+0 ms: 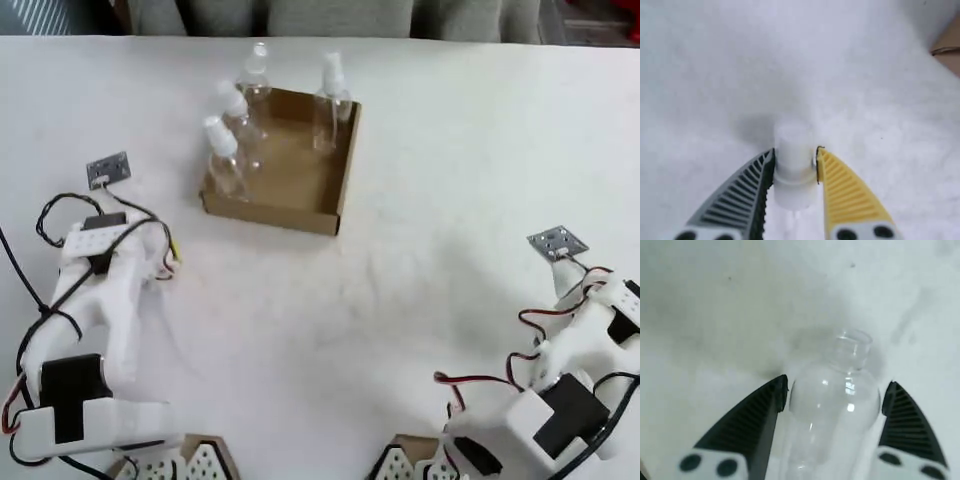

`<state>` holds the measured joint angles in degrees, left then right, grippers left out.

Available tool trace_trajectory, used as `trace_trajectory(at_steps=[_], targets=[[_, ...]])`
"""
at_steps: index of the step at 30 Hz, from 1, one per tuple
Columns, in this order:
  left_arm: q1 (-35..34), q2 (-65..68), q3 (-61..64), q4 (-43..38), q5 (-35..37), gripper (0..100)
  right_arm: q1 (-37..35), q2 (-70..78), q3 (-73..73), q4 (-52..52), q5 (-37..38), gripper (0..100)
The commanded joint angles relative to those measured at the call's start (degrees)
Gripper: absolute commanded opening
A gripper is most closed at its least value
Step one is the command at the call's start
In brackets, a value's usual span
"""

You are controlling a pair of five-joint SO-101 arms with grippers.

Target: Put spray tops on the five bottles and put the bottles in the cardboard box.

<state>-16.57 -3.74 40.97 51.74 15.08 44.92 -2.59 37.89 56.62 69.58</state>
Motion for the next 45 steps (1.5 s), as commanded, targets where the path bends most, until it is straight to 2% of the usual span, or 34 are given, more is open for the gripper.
trace_trajectory(at_steps=[1,10,12,17,22,26,29,32,35,40,45], targets=[[-0.04,-0.31,0.00,-0.62,-0.53,2,0.31,-0.31,-1.85,-0.40,0.53,26.9],[-0.04,-0.31,0.00,-0.62,-0.53,2,-0.40,2.77,-1.23,-2.24,0.70,26.5],[-0.04,-0.31,0.00,-0.62,-0.53,2,-0.48,4.18,-1.23,-3.30,0.62,22.3],[-0.04,-0.31,0.00,-0.62,-0.53,2,-0.57,4.97,-1.93,-4.26,0.53,1.1],[-0.04,-0.31,0.00,-0.62,-0.53,2,0.48,1.27,-9.32,5.67,-1.05,1.5],[-0.04,-0.31,0.00,-0.62,-0.53,2,0.66,-5.14,-17.93,16.92,-11.96,1.6],[-0.04,-0.31,0.00,-0.62,-0.53,2,0.48,-10.51,-21.10,22.73,-24.26,1.6],[-0.04,-0.31,0.00,-0.62,-0.53,2,-0.84,-15.96,-19.60,26.59,-39.03,1.6],[-0.04,-0.31,0.00,-0.62,-0.53,2,-3.47,-20.70,-13.80,26.95,-50.64,1.7],[0.04,-0.31,-0.09,-0.70,-0.53,2,-12.35,-25.54,-0.79,18.42,-60.66,1.8],[1.01,-0.92,-1.05,-0.53,-0.18,2,-24.31,-29.41,3.25,10.86,-64.35,1.7]])
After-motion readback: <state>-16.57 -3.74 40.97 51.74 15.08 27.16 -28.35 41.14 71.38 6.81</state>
